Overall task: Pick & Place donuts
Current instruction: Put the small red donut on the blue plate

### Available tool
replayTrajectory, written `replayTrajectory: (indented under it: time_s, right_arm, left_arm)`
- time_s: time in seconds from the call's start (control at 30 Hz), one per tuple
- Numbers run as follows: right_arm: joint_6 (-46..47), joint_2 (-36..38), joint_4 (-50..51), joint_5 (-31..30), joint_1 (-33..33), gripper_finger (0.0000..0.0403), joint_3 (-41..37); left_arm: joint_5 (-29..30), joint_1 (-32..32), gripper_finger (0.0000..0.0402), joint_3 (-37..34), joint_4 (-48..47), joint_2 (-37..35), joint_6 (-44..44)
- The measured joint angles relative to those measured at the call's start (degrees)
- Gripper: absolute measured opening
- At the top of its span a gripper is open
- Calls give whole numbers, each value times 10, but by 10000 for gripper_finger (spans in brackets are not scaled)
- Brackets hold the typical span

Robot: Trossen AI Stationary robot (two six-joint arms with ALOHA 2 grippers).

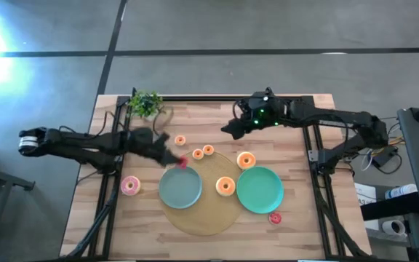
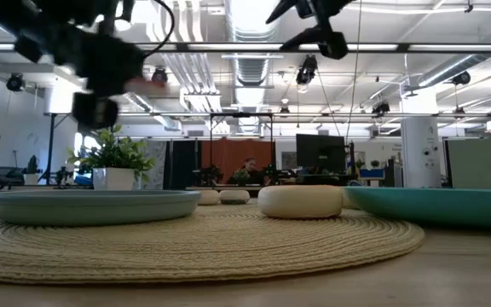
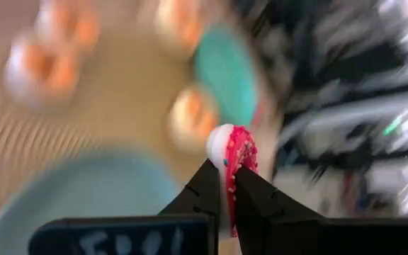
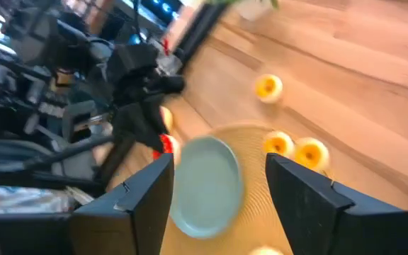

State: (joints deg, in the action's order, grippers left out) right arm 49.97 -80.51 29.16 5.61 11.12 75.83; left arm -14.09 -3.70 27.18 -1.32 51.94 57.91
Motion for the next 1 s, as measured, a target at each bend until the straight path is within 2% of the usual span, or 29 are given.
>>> replayTrajectory:
  time_s: [0.13,0.33,0.57,0.73,1.0]
  right_arm:
    - [-6,5,10,-1,0,214,-3]
    - [-9,-19,6,1,0,214,-5]
    - [-9,-54,4,20,-1,214,-5]
    - [-8,-66,-1,34,-1,214,-5]
    - [-7,-66,-1,35,-1,214,-5]
  left_arm:
    - [-13,87,3,-5,-88,4,-19]
    - [16,165,3,-11,-94,67,-20]
    - [19,172,3,-8,-83,153,-32]
    - [-3,172,3,-5,-33,198,-51]
    - [-40,172,3,-1,-16,255,-72]
